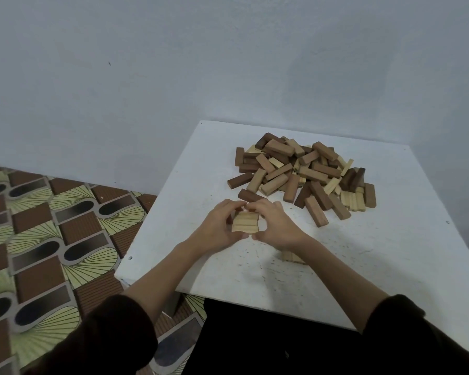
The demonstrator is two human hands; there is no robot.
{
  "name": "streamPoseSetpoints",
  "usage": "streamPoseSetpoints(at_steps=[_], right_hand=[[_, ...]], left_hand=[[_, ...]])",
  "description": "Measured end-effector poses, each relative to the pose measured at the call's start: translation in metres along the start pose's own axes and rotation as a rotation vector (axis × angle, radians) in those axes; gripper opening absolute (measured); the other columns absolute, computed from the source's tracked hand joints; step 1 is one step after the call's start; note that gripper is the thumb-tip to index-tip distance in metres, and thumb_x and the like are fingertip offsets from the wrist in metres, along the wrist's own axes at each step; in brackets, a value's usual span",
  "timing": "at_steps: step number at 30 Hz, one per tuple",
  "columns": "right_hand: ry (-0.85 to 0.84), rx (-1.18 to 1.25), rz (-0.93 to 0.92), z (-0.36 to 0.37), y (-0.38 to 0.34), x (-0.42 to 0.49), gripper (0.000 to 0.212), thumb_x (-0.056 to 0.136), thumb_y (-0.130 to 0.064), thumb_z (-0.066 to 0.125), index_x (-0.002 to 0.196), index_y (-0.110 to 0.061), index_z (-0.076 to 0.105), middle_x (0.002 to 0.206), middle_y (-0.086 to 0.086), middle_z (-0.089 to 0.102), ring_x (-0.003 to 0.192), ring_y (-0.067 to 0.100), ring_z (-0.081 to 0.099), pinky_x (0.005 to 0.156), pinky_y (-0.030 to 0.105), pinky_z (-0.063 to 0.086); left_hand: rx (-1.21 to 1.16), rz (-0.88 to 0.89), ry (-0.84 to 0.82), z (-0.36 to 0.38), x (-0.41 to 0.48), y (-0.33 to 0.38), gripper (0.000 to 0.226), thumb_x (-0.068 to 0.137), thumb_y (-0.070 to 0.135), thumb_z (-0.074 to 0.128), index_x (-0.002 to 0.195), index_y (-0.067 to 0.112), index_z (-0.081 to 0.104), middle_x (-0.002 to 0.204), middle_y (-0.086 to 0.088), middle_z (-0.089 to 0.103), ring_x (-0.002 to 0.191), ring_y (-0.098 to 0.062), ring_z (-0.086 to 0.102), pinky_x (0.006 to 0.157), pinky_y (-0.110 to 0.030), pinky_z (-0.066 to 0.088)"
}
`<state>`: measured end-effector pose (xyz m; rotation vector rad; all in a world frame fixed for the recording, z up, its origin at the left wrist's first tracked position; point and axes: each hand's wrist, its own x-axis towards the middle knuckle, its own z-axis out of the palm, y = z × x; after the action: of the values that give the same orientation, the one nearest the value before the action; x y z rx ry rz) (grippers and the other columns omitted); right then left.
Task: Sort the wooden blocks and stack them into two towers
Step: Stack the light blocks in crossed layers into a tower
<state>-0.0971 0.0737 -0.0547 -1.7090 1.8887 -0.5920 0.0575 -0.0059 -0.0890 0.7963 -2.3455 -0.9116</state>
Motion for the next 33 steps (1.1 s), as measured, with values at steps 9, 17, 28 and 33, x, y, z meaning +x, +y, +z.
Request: streamPoseSetpoints(at_steps=[9, 17, 28, 33], right_hand=[[0.035, 0.069, 0.011, -0.0025, 0.0065, -0.0016, 0.071, 0.072, -0.012, 0.077, 0.134, -0.016, 0.043, 0.114, -0.006, 0.042, 0.095, 0.008, 0.039, 0.069, 0.003, 0.033], [0.055, 0.093, 0.000, -0.0003, 0.0050, -0.0016, 0.073, 0.071, -0.009, 0.079, 0.134, -0.015, 0.044, 0.117, -0.002, 0.045, 0.091, 0.010, 0.047, 0.068, 0.008, 0.039], [0.043, 0.083, 0.006, -0.0002, 0.0048, -0.0013, 0.069, 0.072, -0.008, 0.078, 0.132, -0.014, 0.046, 0.117, -0.002, 0.045, 0.092, 0.011, 0.047, 0.068, 0.008, 0.038], [0.041, 0.079, -0.006, 0.0010, 0.0065, -0.0014, 0.068, 0.072, -0.007, 0.077, 0.132, -0.014, 0.046, 0.118, 0.000, 0.045, 0.091, 0.010, 0.046, 0.066, 0.006, 0.039]], left_hand=[[-0.035, -0.059, 0.007, -0.0025, -0.0061, -0.0012, 0.073, 0.067, 0.016, 0.083, 0.131, 0.015, 0.049, 0.117, 0.000, 0.052, 0.103, -0.014, 0.040, 0.080, -0.007, 0.033], [-0.103, -0.032, 0.059, -0.0028, -0.0091, 0.0027, 0.072, 0.062, 0.006, 0.085, 0.126, 0.010, 0.052, 0.112, -0.003, 0.054, 0.081, -0.005, 0.048, 0.071, -0.006, 0.037], [-0.127, -0.030, 0.070, -0.0041, -0.0096, 0.0027, 0.073, 0.062, 0.004, 0.084, 0.127, 0.013, 0.051, 0.113, -0.003, 0.055, 0.082, -0.007, 0.050, 0.071, -0.008, 0.039], [-0.103, -0.012, 0.065, -0.0034, -0.0091, 0.0004, 0.076, 0.061, 0.005, 0.085, 0.128, 0.010, 0.051, 0.110, -0.004, 0.054, 0.077, -0.008, 0.047, 0.068, -0.007, 0.038]])
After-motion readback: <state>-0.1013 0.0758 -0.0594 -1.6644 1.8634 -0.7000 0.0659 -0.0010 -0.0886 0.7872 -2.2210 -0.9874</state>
